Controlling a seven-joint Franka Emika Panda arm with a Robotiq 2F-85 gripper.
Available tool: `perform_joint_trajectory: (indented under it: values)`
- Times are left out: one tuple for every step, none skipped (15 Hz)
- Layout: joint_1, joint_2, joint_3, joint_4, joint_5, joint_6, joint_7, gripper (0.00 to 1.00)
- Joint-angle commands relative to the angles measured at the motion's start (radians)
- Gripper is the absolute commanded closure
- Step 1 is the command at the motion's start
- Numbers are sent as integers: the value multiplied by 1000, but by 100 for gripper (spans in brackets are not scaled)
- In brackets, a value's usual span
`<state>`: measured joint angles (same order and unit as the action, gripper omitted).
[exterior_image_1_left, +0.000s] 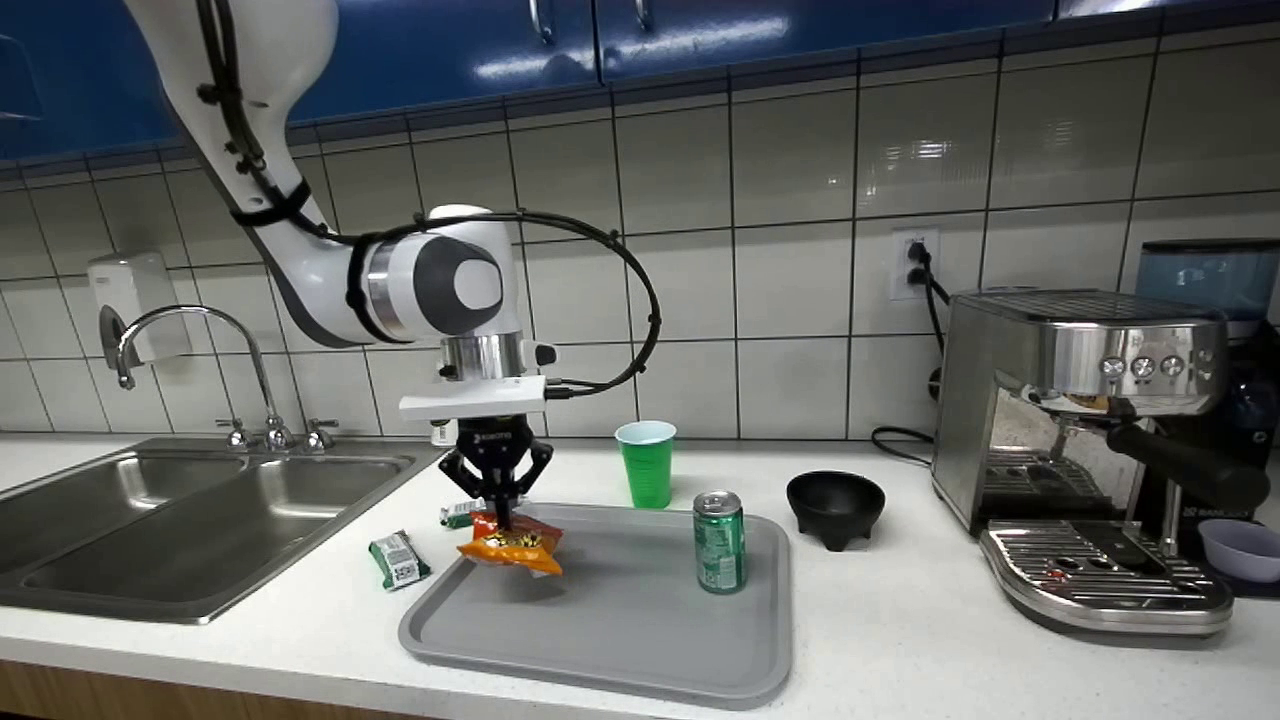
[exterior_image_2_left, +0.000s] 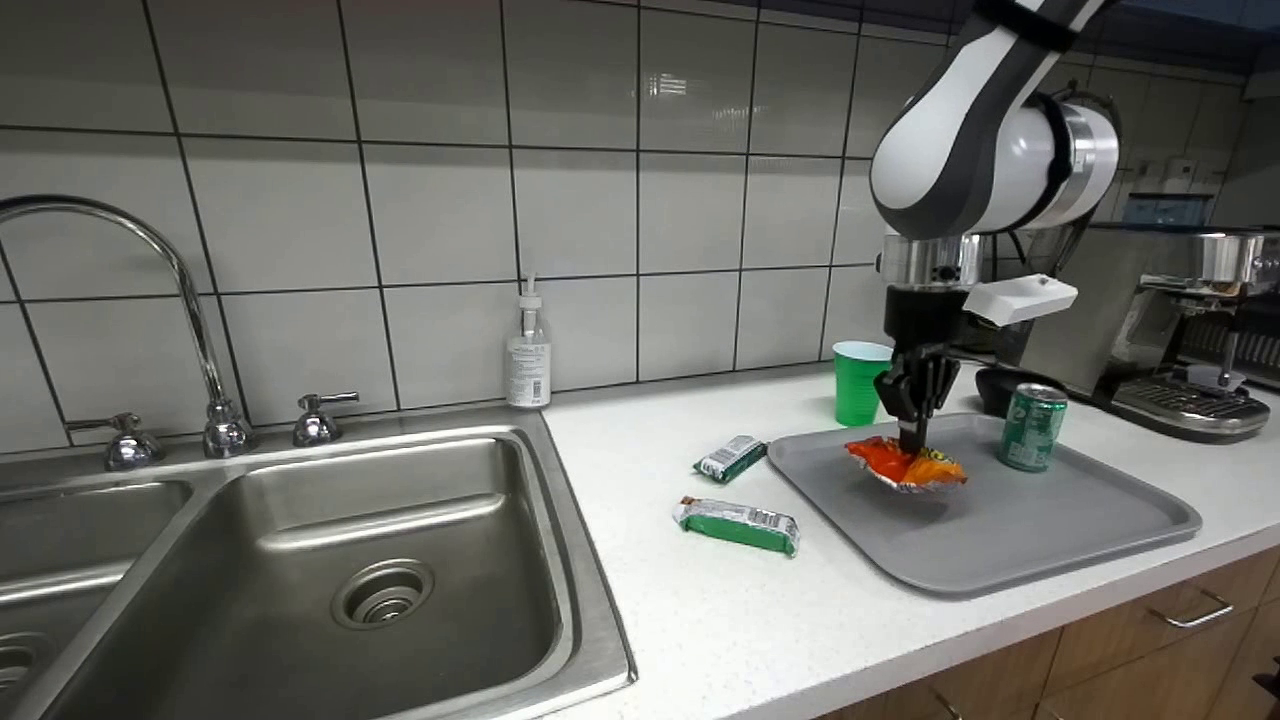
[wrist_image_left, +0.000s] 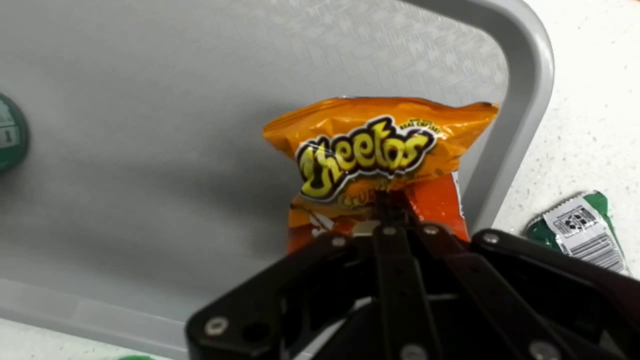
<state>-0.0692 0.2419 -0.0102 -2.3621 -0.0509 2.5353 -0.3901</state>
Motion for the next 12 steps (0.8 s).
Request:
perform_joint_trajectory:
  values:
    - [-27, -81, 17, -33, 42, -24, -50, 100]
    - [-27, -93, 16, -36, 51, -24, -56, 100]
    - [-27, -104, 14, -38, 58, -23, -60, 100]
    - [-27, -114, 12, -39, 64, -22, -63, 100]
    - [-27, -125, 10, -41, 68, -21, -65, 100]
    - [-27, -134, 7, -42, 75, -20, -67, 100]
    - [-27, -143, 4, -43, 81, -20, -67, 100]
    - [-27, -153, 1, -44, 86, -18, -66, 100]
    - [-27, -163, -1, -44, 91, -19, -67, 100]
    - [-27, -172, -5, -44, 92, -18, -66, 100]
    - [-27, -180, -9, -44, 92, -17, -65, 100]
    - [-27, -188, -15, -43, 88, -16, -63, 100]
